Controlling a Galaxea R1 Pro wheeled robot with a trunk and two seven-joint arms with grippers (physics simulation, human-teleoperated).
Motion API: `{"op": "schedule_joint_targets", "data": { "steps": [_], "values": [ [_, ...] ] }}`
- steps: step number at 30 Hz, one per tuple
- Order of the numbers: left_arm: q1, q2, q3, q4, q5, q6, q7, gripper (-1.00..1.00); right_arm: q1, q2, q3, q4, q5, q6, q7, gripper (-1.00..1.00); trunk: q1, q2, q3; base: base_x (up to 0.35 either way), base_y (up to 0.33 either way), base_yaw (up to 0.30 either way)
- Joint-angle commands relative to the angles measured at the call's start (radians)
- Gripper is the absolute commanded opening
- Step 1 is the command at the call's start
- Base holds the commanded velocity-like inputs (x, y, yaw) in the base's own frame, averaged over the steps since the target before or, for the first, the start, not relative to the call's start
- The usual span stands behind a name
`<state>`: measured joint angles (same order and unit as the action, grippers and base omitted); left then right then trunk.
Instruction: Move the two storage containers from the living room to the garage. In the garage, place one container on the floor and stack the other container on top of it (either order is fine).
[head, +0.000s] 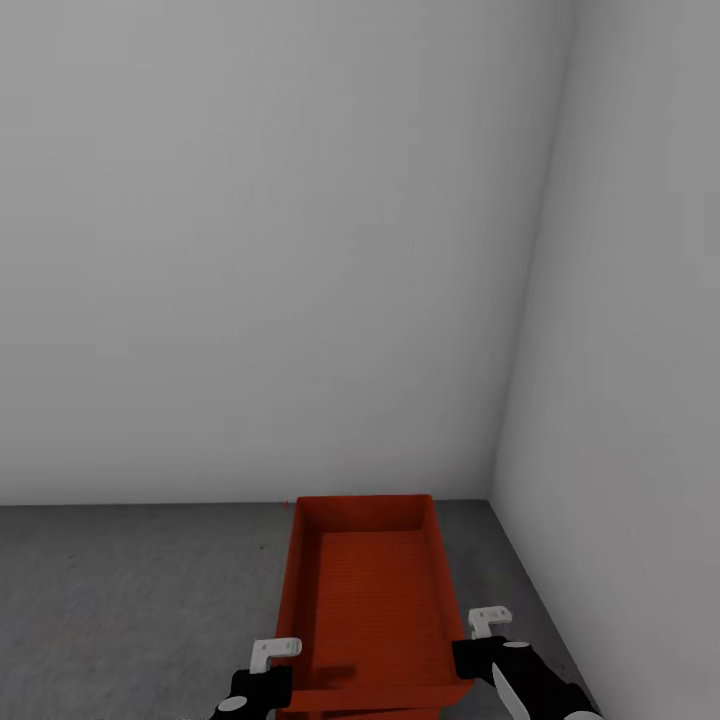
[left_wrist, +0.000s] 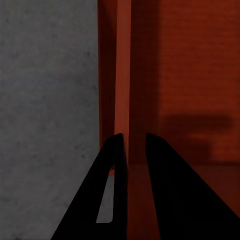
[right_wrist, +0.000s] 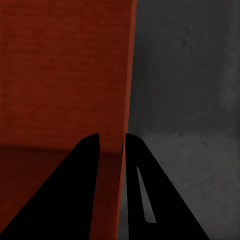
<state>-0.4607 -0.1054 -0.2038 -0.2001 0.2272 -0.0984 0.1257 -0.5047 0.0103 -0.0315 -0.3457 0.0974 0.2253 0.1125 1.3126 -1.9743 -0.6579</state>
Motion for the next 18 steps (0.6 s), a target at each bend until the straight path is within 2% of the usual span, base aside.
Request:
{"op": "schedule_joint_targets", "data": {
  "steps": [1,7,15,18],
  "values": [
    [-0.001,0.038,-0.015,-0.004,0.004,-0.037,0.005,-1.00,0.000,-0.012,0.004,0.001,-0.005,0.006,0.047,-1.00,0.004,-0.008,-0.004,0.000,0.000,0.000],
    [-0.001,0.038,-0.015,-0.004,0.004,-0.037,0.005,-1.00,0.000,-0.012,0.004,0.001,-0.005,0.006,0.047,-1.00,0.004,-0.008,-0.004,0.000,0.000,0.000],
    [-0.001,0.038,-0.015,-0.004,0.004,-0.037,0.005,-1.00,0.000,-0.012,0.004,0.001,-0.005,0.006,0.047,-1.00,0.034,-0.064,-0.029,0.000,0.000,0.000],
    [-0.001,0.038,-0.015,-0.004,0.004,-0.037,0.005,-1.00,0.000,-0.012,0.004,0.001,-0.005,0.006,0.047,-1.00,0.034,-0.064,-0.029,0.000,0.000,0.000]
  ]
}}
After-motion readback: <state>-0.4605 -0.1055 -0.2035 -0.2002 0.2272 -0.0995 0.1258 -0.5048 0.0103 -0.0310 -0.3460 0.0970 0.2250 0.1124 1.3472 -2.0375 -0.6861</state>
